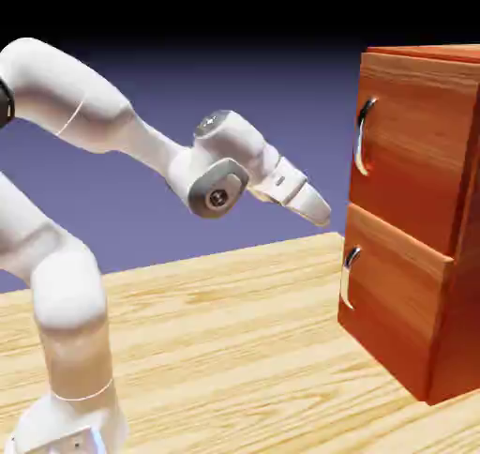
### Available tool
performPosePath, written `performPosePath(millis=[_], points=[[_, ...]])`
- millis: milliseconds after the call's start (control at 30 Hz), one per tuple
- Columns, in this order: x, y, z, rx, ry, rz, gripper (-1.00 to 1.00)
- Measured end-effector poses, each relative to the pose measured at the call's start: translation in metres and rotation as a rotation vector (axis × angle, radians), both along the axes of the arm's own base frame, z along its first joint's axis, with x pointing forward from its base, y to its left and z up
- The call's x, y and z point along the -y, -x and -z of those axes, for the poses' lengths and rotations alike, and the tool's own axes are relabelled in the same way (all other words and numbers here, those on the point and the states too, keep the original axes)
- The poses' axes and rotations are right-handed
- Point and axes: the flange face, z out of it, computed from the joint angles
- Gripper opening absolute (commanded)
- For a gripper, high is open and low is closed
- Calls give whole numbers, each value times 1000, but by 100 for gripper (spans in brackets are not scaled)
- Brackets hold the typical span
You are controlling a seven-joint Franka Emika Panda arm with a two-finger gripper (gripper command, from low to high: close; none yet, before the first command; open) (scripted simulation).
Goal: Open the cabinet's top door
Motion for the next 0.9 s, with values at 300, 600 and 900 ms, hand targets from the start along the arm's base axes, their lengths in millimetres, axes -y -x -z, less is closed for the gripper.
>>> performPosePath(millis=[300, 600, 900], points=[[20, 12, -60, 125, -53, 99, 0], [19, 29, -104, 258, -90, 150, 0], [-1, 36, -128, 390, -103, 159, 0]])
